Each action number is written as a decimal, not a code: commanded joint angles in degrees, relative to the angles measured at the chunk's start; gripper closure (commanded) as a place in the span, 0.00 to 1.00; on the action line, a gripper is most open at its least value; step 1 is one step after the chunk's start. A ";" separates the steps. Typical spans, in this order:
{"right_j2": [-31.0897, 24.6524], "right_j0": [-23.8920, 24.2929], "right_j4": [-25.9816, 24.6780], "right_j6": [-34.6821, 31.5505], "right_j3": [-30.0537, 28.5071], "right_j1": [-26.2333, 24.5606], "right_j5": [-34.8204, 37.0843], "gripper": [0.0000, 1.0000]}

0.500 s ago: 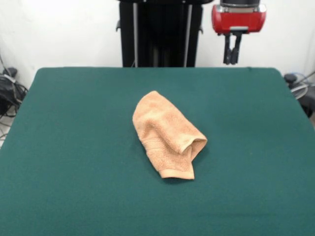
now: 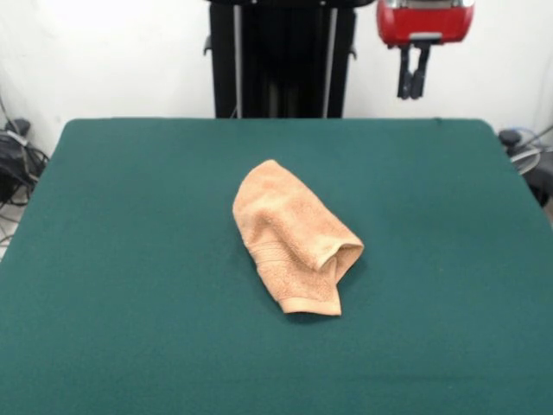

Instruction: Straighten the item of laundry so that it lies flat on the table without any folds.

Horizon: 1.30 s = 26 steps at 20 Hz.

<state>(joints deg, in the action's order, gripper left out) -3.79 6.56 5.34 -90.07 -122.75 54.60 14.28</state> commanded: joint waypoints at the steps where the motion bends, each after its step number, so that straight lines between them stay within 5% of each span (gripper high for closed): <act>1: 1.44 -0.70 -2.01 -6.91 1.10 1.68 7.31 1.00; 7: 2.82 -0.67 -3.18 -6.64 -0.13 6.52 11.34 1.00; 17: -1.07 6.13 -2.89 -3.19 0.81 4.35 11.45 1.00; 26: 3.54 12.51 -3.52 -3.97 4.68 5.40 21.16 1.00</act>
<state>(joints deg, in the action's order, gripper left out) -2.75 15.93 4.30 -90.07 -120.83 61.75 26.46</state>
